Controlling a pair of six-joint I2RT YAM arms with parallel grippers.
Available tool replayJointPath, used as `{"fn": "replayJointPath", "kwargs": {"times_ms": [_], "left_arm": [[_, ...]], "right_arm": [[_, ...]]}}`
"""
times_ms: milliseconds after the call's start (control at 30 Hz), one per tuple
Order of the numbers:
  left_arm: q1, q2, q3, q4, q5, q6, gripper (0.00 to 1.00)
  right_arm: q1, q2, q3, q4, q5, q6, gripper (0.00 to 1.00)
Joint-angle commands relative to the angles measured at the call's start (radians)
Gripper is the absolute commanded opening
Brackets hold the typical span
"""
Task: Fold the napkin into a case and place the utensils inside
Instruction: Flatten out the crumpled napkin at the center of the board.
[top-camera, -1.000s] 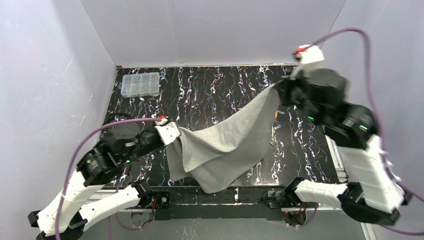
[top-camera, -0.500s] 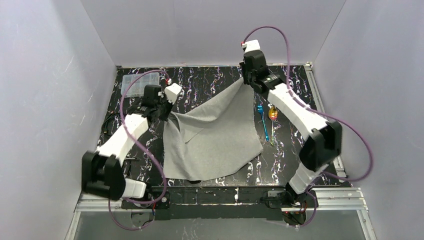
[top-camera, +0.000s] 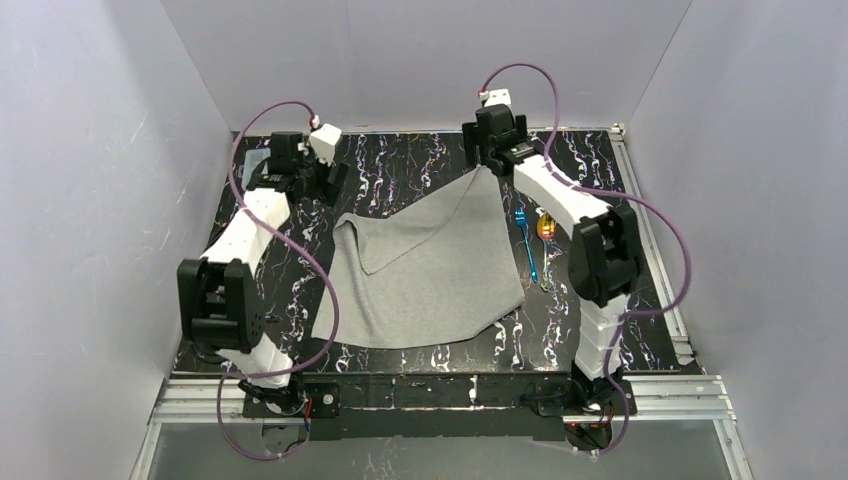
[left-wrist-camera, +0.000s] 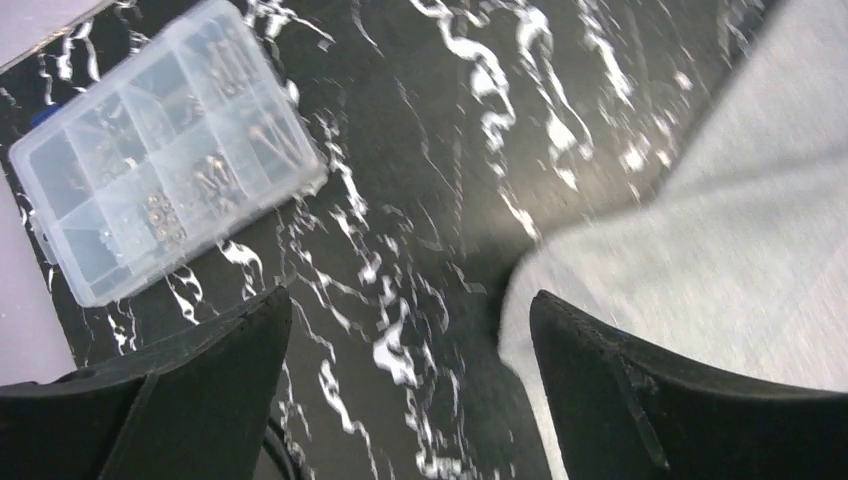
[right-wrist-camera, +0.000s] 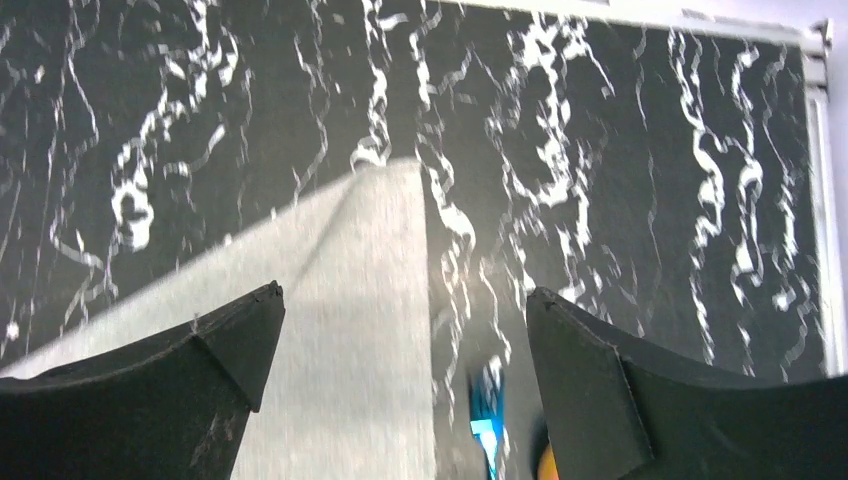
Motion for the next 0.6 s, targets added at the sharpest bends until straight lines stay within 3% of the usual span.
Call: {"fn": "replayJointPath", "kwargs": {"times_ms": [0, 100, 233, 367, 567], "left_arm": [[-0.014, -0.210, -0.085, -0.283, 0.269, 0.218, 0.86], [-0.014, -0.270, -0.123, -0.679, 0.488, 0.537, 0.80], [-0.015, -0.362, -0.282, -0.930, 0.501, 0.897, 0.76], [-0.031, -0.429, -0.435, -0.956, 0.460, 1.064, 0.75], [-0.135, -0.426, -0.535, -0.806, 0.388, 1.017, 0.73]], "right_arm": [[0.039, -0.268, -0.171, -0.009, -0.008, 0.057, 0.99], [0.102, -0.453, -0.346, -0.094, -0.050, 0.088, 0.99], [0.206, -0.648, -0.554, -0.230, -0.080, 0.125, 0.99], [0.269, -0.805, -0.720, -0.251, -0.204, 0.178, 0.99], [0.271, -0.792, -0.862, -0.226, -0.386, 0.235, 0.98]]}}
